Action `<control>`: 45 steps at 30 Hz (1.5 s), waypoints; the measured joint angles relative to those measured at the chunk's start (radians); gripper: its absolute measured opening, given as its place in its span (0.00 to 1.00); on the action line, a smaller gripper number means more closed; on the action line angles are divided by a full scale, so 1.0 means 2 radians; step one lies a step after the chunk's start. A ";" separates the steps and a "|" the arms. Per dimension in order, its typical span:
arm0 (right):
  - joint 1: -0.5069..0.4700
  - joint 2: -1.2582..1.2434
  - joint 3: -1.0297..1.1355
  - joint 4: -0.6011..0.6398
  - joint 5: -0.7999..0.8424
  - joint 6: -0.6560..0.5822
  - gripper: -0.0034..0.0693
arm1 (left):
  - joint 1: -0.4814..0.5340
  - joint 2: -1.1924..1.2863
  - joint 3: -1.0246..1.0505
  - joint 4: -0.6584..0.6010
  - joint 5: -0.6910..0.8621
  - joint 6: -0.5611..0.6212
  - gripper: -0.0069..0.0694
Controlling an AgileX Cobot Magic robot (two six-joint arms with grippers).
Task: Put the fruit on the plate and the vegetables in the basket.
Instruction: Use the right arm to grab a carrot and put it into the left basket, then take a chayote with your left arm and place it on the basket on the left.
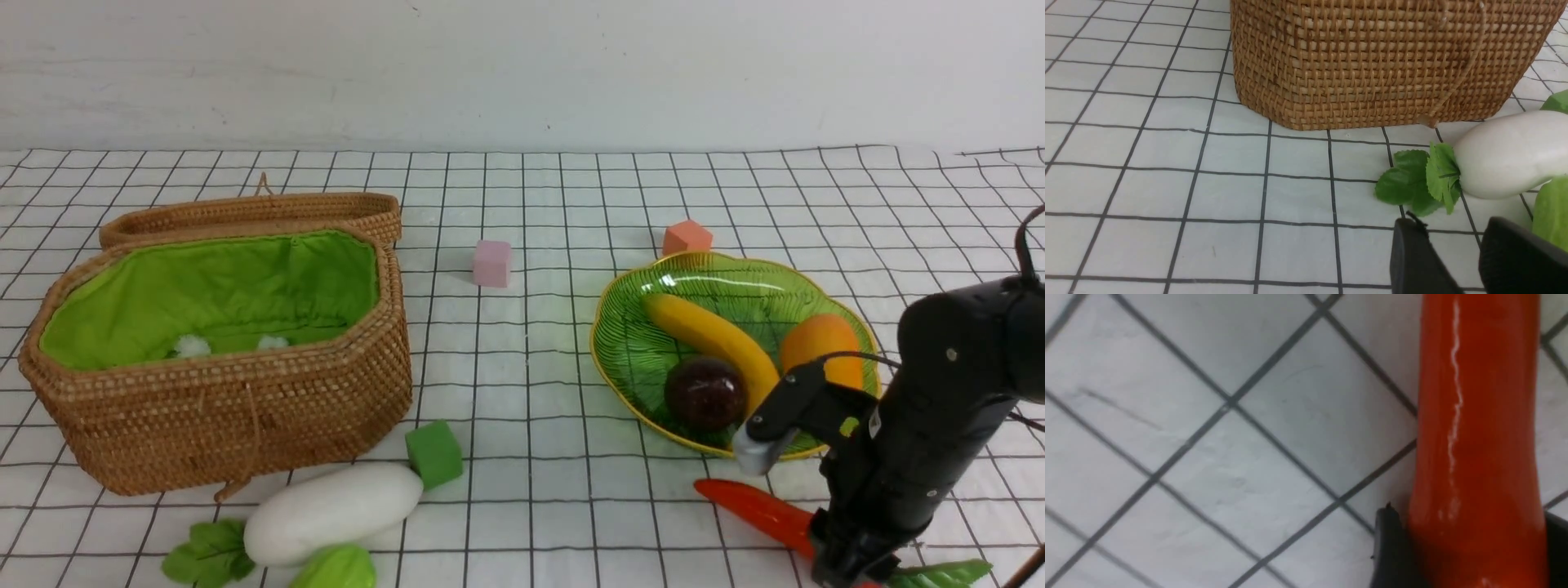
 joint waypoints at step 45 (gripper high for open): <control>0.148 0.154 -0.567 0.240 0.065 -0.086 0.92 | 0.000 0.000 0.000 0.000 0.000 0.000 0.40</control>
